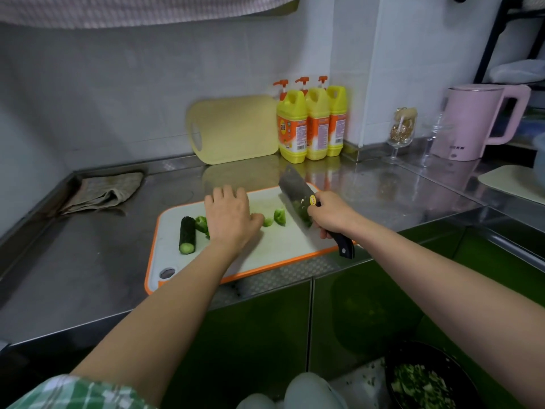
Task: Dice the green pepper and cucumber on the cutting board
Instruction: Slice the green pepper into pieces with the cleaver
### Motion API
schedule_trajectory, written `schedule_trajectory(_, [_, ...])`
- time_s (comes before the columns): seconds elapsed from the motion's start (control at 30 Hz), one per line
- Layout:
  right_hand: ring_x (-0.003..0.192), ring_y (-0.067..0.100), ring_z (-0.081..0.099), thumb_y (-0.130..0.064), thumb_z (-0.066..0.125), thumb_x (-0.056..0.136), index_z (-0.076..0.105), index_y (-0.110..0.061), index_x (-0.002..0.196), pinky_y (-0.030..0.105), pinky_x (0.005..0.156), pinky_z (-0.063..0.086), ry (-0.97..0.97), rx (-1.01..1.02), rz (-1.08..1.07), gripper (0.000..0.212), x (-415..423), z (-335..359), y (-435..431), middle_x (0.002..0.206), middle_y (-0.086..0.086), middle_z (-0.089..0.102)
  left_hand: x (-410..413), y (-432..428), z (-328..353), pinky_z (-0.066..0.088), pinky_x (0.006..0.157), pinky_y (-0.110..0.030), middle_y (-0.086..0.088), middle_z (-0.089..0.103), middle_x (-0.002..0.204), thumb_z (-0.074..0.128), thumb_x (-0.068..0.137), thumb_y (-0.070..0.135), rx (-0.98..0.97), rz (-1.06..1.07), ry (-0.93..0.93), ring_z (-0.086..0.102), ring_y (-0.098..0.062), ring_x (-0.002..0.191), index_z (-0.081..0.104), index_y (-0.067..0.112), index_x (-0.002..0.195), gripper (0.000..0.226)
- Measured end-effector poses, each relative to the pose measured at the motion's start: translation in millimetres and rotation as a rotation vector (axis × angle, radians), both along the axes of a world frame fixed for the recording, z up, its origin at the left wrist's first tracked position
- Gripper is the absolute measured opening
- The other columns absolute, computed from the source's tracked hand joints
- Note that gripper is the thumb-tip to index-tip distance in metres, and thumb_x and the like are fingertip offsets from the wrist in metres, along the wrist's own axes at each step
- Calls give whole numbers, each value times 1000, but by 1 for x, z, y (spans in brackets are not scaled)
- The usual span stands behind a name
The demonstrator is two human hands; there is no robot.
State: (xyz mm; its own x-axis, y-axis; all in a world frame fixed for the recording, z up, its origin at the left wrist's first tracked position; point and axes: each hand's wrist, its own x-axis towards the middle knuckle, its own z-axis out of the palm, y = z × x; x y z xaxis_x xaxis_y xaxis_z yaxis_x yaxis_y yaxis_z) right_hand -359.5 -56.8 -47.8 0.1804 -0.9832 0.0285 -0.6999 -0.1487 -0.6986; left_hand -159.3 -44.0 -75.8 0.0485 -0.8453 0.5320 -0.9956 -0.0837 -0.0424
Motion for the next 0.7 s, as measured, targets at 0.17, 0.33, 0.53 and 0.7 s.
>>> schedule_trajectory(0.17, [60, 35, 67, 0, 45, 81, 55, -1, 78, 39, 55, 55, 152, 36, -19, 11, 8, -3, 3, 68, 21, 67, 11, 17, -7, 36, 87, -40, -10, 61, 113, 51, 86, 28, 206, 77, -133, 49, -32, 108, 52, 14, 111, 28])
schedule_trajectory(0.33, [52, 22, 67, -4, 49, 80, 67, -2, 71, 34, 66, 60, 392, 42, 33, 21, 24, 13, 19, 50, 9, 66, 20, 22, -2, 36, 78, -36, -8, 62, 108, 48, 94, 18, 145, 13, -93, 55, -30, 101, 57, 16, 108, 17])
schedule_trajectory(0.53, [42, 17, 57, 1, 52, 80, 58, -4, 63, 23, 50, 46, 456, 66, 71, 19, 62, 25, 43, 31, 2, 51, 31, 28, 3, 36, 67, -38, -15, 61, 103, 59, 88, 17, -13, -95, 175, 57, -37, 92, 58, 10, 106, 19])
schedule_trajectory(0.7, [59, 25, 65, 1, 61, 77, 64, -2, 68, 30, 63, 56, 450, 59, 107, 10, 78, 19, 45, 59, 10, 65, 27, 29, 3, 43, 67, -39, -14, 60, 101, 64, 87, 17, -64, -216, 311, 58, -35, 92, 61, 11, 109, 22])
